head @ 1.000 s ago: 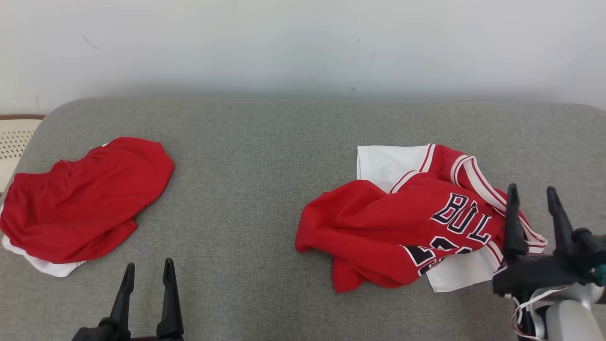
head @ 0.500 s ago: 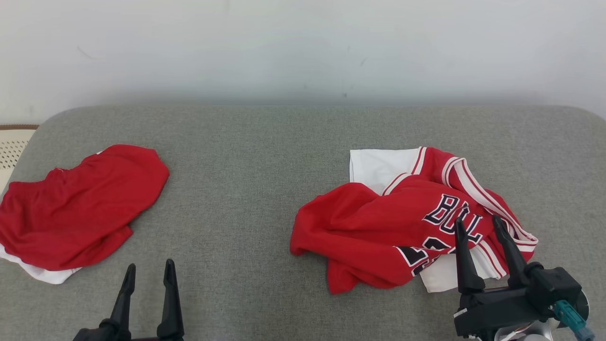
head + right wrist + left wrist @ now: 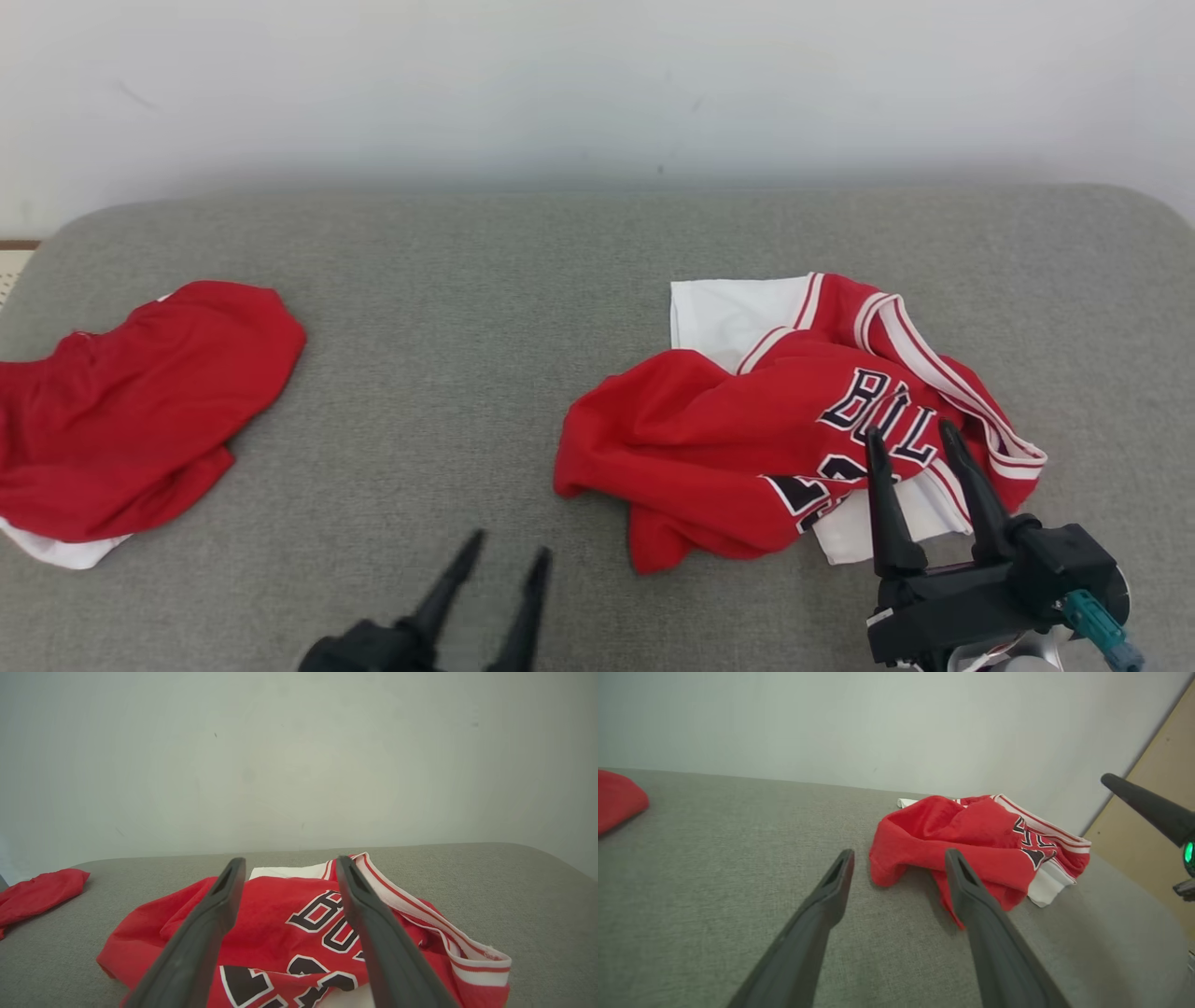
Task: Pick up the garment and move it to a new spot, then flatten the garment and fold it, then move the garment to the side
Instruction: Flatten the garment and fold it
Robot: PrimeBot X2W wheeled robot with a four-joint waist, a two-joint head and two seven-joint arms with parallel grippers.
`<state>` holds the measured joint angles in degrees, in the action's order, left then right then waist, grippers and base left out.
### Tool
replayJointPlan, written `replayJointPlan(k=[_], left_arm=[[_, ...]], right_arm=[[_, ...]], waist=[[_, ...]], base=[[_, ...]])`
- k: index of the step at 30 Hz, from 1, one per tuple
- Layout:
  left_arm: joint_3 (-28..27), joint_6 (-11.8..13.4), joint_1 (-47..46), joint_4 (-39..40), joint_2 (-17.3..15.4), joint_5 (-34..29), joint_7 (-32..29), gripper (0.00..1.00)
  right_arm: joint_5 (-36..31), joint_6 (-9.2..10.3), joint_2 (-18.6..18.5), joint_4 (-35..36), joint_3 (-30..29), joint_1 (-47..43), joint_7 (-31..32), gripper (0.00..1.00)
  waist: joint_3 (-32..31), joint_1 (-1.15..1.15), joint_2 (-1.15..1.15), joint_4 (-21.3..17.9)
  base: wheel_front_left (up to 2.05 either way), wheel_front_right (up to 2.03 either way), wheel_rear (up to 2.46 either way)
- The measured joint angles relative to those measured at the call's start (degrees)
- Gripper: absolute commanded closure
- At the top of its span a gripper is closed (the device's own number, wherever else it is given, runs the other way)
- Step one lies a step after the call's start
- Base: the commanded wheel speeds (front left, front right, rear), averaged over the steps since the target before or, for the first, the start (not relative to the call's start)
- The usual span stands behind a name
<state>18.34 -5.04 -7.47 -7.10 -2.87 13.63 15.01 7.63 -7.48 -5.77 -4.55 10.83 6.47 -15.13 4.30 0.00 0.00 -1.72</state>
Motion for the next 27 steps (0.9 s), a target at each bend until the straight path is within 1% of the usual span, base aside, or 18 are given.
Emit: replayJointPlan(k=[4,10,14,19,26,27], left_arm=[[5.25,-0.97,-3.02,-4.49,0.02,0.08,0.00,0.00],[8.77,-1.37,-7.53,-11.12,0.04,0.71,-0.01,0.00],[9.38,-0.98,-9.85,-15.33,0.00,0.71,0.00,0.00],[9.26,-0.83,-11.72,-18.52,0.05,1.07,0.00,0.00],[9.77,-0.90,-13.86,-22.07,0.03,2.04,0.00,0.00],[9.93,-0.92,-14.08,-22.12,0.03,2.29,0.00,0.53]], right_arm=[[0.00,0.00,0.45,-0.20,0.82,0.82,0.00,0.00],[0.09,0.00,1.09,-0.36,1.43,2.04,0.00,0.00],[0.48,0.00,1.44,-0.43,1.62,2.59,0.00,0.00],[0.49,0.00,1.67,-0.33,1.64,3.39,0.00,0.00],[0.49,0.00,1.83,-0.34,1.59,3.60,0.00,0.00],[0.49,0.00,1.85,-0.34,1.54,3.63,0.00,0.00]], waist=[[0.77,0.00,0.00,-1.52],[2.02,0.00,0.00,-4.71],[2.93,0.01,0.00,-7.01],[4.12,0.00,0.00,-9.56],[5.69,0.01,0.00,-11.53],[5.83,0.01,0.00,-11.60]], base=[[0.00,0.00,0.00],[0.00,0.00,0.00],[0.00,0.00,0.00],[0.00,0.00,0.00],[0.00,0.00,0.00],[0.00,0.00,0.00]])
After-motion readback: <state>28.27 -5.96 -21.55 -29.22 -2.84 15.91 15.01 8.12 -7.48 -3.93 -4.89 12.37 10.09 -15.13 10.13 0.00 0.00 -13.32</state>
